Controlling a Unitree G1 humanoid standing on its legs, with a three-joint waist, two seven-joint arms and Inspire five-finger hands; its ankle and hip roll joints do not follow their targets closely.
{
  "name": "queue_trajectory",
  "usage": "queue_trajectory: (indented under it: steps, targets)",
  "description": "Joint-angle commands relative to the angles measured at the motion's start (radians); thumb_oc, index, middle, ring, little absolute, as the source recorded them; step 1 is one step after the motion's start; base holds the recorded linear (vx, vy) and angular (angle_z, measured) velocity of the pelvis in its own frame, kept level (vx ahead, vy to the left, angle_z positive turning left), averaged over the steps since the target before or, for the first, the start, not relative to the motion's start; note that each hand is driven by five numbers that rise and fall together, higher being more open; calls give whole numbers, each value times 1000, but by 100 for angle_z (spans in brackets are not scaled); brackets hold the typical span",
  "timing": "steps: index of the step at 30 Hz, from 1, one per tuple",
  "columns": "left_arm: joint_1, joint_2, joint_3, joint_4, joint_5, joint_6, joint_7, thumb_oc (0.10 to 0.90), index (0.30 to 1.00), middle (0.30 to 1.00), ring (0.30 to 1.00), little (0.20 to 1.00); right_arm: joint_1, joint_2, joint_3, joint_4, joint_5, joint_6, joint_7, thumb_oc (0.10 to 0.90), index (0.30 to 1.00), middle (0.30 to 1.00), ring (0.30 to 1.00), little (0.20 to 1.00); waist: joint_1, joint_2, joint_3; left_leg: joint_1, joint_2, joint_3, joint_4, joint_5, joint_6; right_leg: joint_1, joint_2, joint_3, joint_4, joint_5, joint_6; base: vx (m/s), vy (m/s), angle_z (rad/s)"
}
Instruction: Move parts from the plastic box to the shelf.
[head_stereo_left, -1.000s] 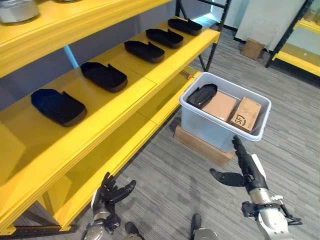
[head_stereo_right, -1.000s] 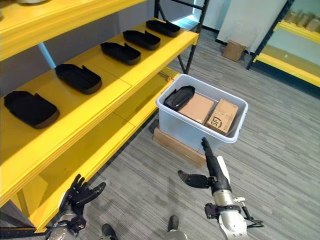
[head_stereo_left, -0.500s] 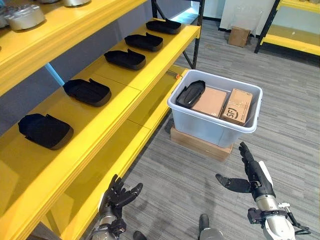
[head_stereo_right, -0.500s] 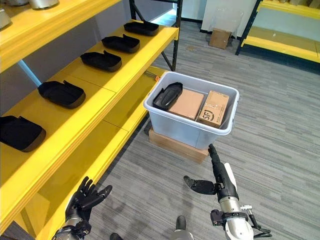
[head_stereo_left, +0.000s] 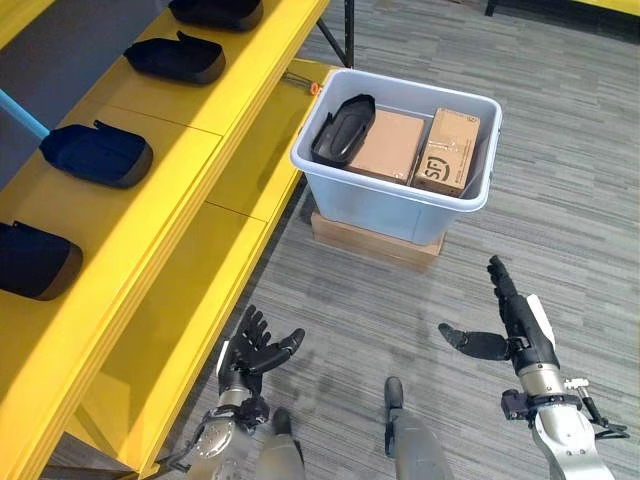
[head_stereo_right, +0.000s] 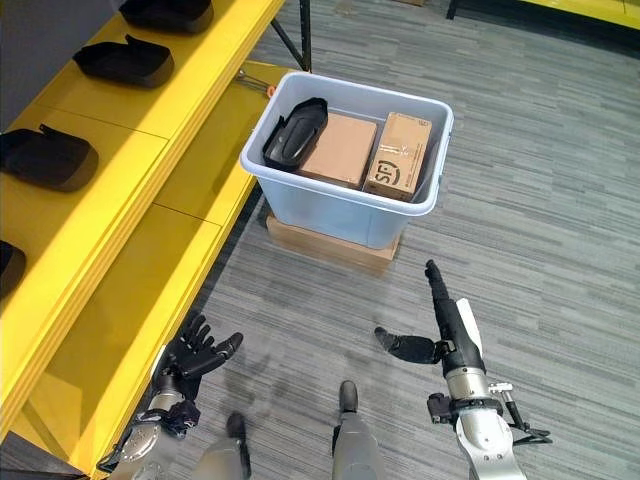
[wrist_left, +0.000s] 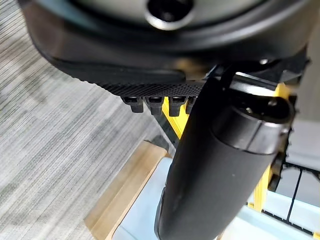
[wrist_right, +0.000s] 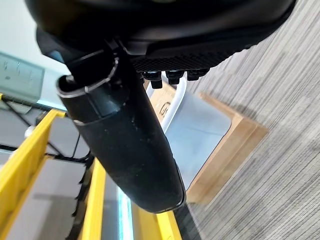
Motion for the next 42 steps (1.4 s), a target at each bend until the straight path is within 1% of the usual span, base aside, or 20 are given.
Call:
queue_trajectory:
  steps: [1,5,7,14,20,23,24,25,27,28,29,30,31,32,33,34,35,37,39,42]
  targets:
    - [25,62,83,-100,7,-93,-1,900,1000,1000,1000,1000,-34,-30,-1,-110,0,-110,-13,900,1000,1000,1000,1000,51,5,-30,-20,41,-94,-169,189,-33,118,50,38,30,-152,49,261,250,-63]
    - [38,52,85,-94,-1,-92,-12,900,1000,1000,1000,1000,-19,-22,0,-119,10,-108,12,900,1000,1000,1000,1000,52,11,-41,16,50,-72,-147,172,-26,139,50,70,48,-172,59,133,192,-88]
    - [26,66,73,-99,2,-92,-19,900,1000,1000,1000,1000,5,-4,-9,-128,10,-96,36,900,1000,1000,1000,1000,40,-6,-50,15,25,-20,-74,139,-14,147,14,83,47,-158,75,139,288,-39]
    - [13,109,66,-107,6,-83,-2,900,1000,1000,1000,1000,-4,26,21,-128,4,-74,57,900,1000,1000,1000,1000,17,-35,-116,81,-11,99,-77,71,29,142,-57,113,-17,-91,124,133,172,-51]
    - [1,108,69,-96,8,-73,-1,900,1000,1000,1000,1000,-34,28,26,-126,11,-73,58,900,1000,1000,1000,1000,14,-53,-155,96,-33,105,28,-29,55,180,-93,115,-27,-72,151,139,87,-13]
    - [-12,113,62,-87,16,-65,3,900,1000,1000,1000,1000,-36,40,25,-125,8,-72,58,900,1000,1000,1000,1000,11,-50,-149,124,-66,103,39,-61,91,159,-99,135,96,-45,168,65,190,1]
    - [-19,117,57,-84,32,-61,8,900,1000,1000,1000,1000,-31,55,27,-125,8,-72,59,900,1000,1000,1000,1000,-2,-42,-135,148,-84,101,24,-68,113,91,-84,161,243,32,171,23,244,-2]
    - [-26,121,55,-83,37,-60,11,900,1000,1000,1000,1000,-30,60,29,-125,8,-72,58,900,1000,1000,1000,1000,-8,-36,-122,162,-91,102,19,-71,124,48,-73,167,322,82,166,14,277,-24]
    - [-35,128,51,-88,55,-52,16,900,1000,1000,1000,1000,-34,66,40,-129,11,-72,57,900,1000,1000,1000,1000,-11,-13,-91,198,-87,116,8,-80,145,-24,-53,127,436,90,148,43,237,-33]
    - [-35,127,50,-89,60,-52,15,900,1000,1000,1000,1000,-34,70,43,-133,15,-74,57,900,1000,1000,1000,1000,-10,-11,-80,233,-93,135,-1,-96,148,-53,-93,60,433,75,139,59,149,-41]
    - [-36,127,51,-89,60,-52,15,900,1000,1000,1000,1000,-34,70,43,-133,15,-73,57,900,1000,1000,1000,1000,-10,-10,-81,232,-92,135,-4,-93,148,-54,-93,59,430,78,138,210,105,-53]
    - [-31,123,50,-92,52,-51,-1,900,1000,1000,1000,1000,-34,70,45,-129,20,-74,57,900,1000,1000,1000,1000,-22,-18,-91,284,-110,152,-42,-107,138,-59,-110,-8,286,55,134,317,-18,-63]
    - [-25,117,53,-84,43,-52,-5,900,1000,1000,1000,1000,-40,65,47,-120,27,-76,59,900,1000,1000,1000,1000,-33,-28,-92,321,-119,162,-67,-115,123,-65,-112,-40,97,80,147,395,-74,-43]
    - [-22,113,59,-80,40,-55,-4,900,1000,1000,1000,1000,-45,63,50,-121,28,-77,60,900,1000,1000,1000,1000,-36,-35,-93,339,-117,172,-78,-122,111,-88,-137,-57,-2,109,161,244,-95,-27]
    - [-22,113,59,-79,40,-56,-4,900,1000,1000,1000,1000,-45,62,50,-120,28,-77,60,900,1000,1000,1000,1000,-37,-30,-88,346,-111,171,-80,-124,110,-71,-131,-64,-19,117,161,213,-140,-18]
    - [-10,111,60,-78,46,-58,-5,900,1000,1000,1000,1000,-44,55,51,-133,19,-77,59,900,1000,1000,1000,1000,-39,-32,-91,365,-100,177,-84,-135,94,-80,-154,-62,-85,148,179,196,-116,1]
    - [-5,109,60,-77,42,-60,-9,900,1000,1000,1000,1000,-33,53,49,-139,17,-78,65,900,1000,1000,1000,1000,-39,-37,-95,378,-103,177,-90,-138,87,-52,-140,-53,-105,135,177,273,-164,6]
    - [9,89,61,-78,46,-63,-22,900,1000,1000,1000,1000,-16,48,41,-145,11,-79,69,900,1000,1000,1000,1000,-30,-56,-125,395,-106,180,-88,-155,75,-13,-145,-79,-119,160,178,251,-146,2]
    - [13,78,59,-82,45,-60,-25,900,1000,1000,1000,1000,-11,41,35,-146,11,-78,68,900,1000,1000,1000,1000,-33,-53,-136,395,-96,172,-82,-159,67,1,-141,-90,-119,164,177,201,-143,9]
    - [34,53,62,-88,24,-61,-26,900,1000,1000,1000,1000,-1,26,18,-156,24,-75,67,900,1000,1000,1000,1000,-39,-35,-162,407,-53,157,-83,-157,44,23,-115,-111,-85,128,163,198,-169,40]
